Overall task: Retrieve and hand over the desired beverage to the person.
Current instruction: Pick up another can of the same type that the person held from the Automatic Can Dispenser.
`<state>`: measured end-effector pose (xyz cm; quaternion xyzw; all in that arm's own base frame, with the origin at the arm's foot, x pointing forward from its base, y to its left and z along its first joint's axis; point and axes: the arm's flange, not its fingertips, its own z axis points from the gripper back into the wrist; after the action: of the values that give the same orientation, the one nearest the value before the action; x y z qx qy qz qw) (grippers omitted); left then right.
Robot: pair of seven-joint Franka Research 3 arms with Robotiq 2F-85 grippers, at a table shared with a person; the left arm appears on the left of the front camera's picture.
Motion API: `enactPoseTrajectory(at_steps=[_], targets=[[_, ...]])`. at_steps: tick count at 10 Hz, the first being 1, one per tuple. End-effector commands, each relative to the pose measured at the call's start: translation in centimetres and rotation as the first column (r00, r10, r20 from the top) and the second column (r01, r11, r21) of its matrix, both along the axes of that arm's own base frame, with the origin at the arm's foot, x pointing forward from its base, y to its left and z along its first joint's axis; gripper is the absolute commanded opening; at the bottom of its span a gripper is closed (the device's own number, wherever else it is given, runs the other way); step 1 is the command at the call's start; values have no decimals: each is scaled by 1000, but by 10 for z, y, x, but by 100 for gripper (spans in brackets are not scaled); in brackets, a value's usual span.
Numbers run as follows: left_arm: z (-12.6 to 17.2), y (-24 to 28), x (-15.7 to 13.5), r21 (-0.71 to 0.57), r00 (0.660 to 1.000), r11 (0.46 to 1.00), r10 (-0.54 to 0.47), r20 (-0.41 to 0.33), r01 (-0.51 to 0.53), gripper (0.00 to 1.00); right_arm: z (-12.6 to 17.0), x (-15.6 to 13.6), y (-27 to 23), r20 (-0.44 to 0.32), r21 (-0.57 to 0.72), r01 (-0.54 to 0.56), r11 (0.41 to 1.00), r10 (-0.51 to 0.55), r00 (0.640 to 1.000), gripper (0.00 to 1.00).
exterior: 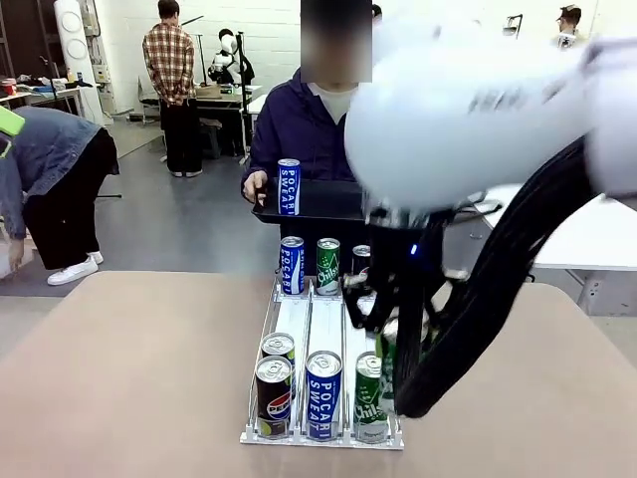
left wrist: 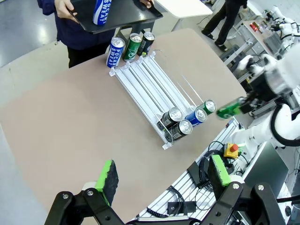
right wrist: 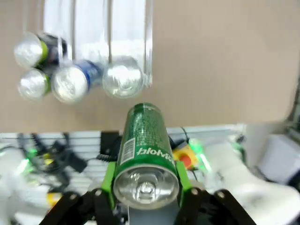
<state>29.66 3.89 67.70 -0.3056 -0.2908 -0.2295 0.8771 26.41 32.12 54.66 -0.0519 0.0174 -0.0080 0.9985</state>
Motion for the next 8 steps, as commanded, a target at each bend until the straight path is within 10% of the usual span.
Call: enactPoseTrajectory(at_steps=[1, 8], targets=[[0, 1, 0, -15, 1000, 1000, -13, 5, 13, 100, 65, -6, 8, 42, -11, 57, 998, -56, 998, 0], [0, 1, 0, -15, 1000, 1000, -13, 5, 13, 100, 183, 95, -4, 73, 154, 43, 987, -54, 996, 0]])
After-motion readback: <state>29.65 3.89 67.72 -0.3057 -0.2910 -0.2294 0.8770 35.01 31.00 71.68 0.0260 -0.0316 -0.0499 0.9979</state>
